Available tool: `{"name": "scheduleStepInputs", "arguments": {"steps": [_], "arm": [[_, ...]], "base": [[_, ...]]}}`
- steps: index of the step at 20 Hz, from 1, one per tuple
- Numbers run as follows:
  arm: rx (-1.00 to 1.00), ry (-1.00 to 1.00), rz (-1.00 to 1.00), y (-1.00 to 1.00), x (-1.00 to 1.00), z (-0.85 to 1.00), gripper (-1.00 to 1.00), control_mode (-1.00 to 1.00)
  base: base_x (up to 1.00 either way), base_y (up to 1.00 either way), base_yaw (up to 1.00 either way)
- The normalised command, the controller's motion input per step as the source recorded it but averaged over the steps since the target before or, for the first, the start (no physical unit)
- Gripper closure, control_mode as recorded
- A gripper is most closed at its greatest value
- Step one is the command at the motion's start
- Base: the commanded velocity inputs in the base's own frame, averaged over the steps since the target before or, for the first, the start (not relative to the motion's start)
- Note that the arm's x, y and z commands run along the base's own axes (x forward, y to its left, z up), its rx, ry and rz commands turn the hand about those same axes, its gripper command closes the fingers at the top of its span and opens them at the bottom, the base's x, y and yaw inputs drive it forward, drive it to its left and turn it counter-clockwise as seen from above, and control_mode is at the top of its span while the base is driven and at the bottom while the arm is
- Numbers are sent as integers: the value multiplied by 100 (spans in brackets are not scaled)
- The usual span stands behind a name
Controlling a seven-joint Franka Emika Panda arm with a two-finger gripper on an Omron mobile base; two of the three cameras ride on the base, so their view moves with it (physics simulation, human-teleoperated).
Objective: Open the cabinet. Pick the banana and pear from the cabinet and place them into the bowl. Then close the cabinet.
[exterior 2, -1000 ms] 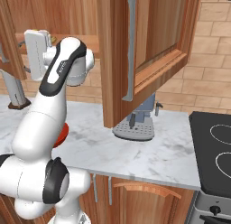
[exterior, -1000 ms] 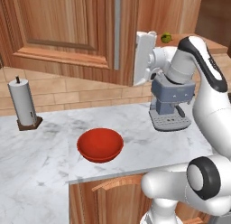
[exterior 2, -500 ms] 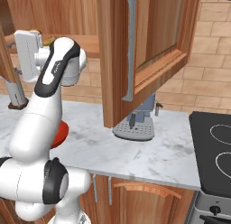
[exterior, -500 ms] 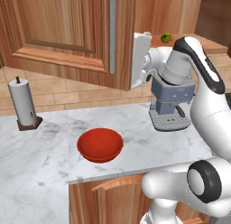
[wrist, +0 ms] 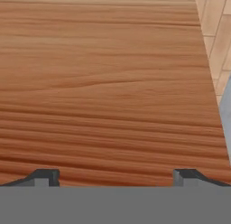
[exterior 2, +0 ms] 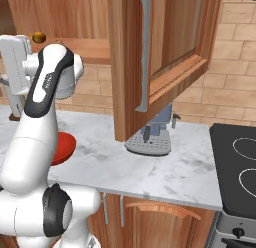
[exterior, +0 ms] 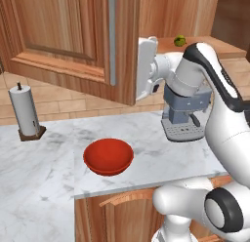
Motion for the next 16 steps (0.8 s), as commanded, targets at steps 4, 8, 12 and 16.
{"name": "scheduleStepInputs", "arguments": {"steps": [4,8,12,16], "arm": [[0,0,0,32,-38,0,-100,-100],[0,0,0,25,-31,0,-100,-100],[0,0,0,19,-17,0,-100,-100],[0,0,0,25,-5,0,-100,-100]], "base": [[0,0,0],[0,0,0],[0,0,0],[0,0,0]]}}
